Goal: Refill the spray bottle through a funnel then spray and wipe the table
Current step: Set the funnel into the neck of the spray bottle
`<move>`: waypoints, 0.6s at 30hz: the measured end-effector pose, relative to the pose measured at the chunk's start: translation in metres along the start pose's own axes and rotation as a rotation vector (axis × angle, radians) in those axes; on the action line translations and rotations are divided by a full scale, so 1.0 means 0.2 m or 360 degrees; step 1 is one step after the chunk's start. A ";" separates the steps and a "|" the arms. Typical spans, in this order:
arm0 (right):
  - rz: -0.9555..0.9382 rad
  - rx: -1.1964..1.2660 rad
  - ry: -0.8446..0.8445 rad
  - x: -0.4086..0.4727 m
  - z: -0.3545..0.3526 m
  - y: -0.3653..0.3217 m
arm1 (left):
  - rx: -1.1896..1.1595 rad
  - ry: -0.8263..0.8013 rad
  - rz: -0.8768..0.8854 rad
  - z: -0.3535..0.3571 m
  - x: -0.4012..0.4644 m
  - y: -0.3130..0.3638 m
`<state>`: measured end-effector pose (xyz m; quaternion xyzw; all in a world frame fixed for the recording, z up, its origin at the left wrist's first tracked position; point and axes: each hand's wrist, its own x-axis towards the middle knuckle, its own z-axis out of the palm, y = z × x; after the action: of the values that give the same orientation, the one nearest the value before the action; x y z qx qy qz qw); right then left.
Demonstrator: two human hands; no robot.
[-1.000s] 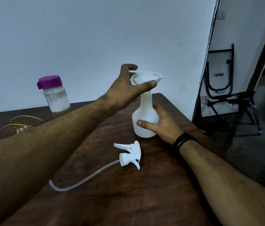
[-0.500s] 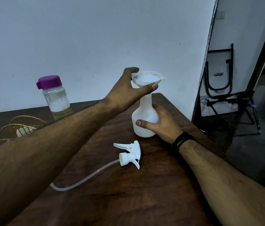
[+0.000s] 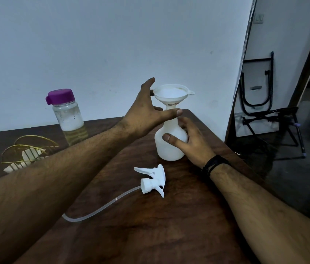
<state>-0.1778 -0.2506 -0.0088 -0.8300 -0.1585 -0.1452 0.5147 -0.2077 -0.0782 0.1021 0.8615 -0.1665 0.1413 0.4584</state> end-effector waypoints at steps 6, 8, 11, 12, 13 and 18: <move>0.0015 0.0002 0.0054 -0.02 -0.01 -0.02 | 0.0062 0.0020 -0.0057 -0.01 -0.06 -0.04; 0.0032 0.0013 0.0097 -0.03 -0.01 -0.03 | 0.0110 0.0035 -0.0090 -0.02 -0.09 -0.05; 0.0054 -0.0001 0.0223 -0.05 -0.02 -0.05 | 0.0160 0.0066 -0.0107 -0.05 -0.14 -0.03; 0.0061 -0.0020 0.0275 -0.06 -0.03 -0.06 | 0.0177 0.0077 -0.0102 -0.06 -0.16 -0.02; 0.0073 -0.0041 0.0327 -0.07 -0.03 -0.07 | 0.0199 0.0089 -0.0089 -0.08 -0.18 -0.01; 0.0074 -0.0148 0.0489 -0.14 -0.06 -0.10 | 0.0641 0.0177 0.0220 -0.29 -0.27 0.08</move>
<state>-0.2117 -0.2573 0.0012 -0.8245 -0.0519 -0.2656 0.4970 -0.2689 -0.0296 0.1230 0.9131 -0.1681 0.2502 0.2747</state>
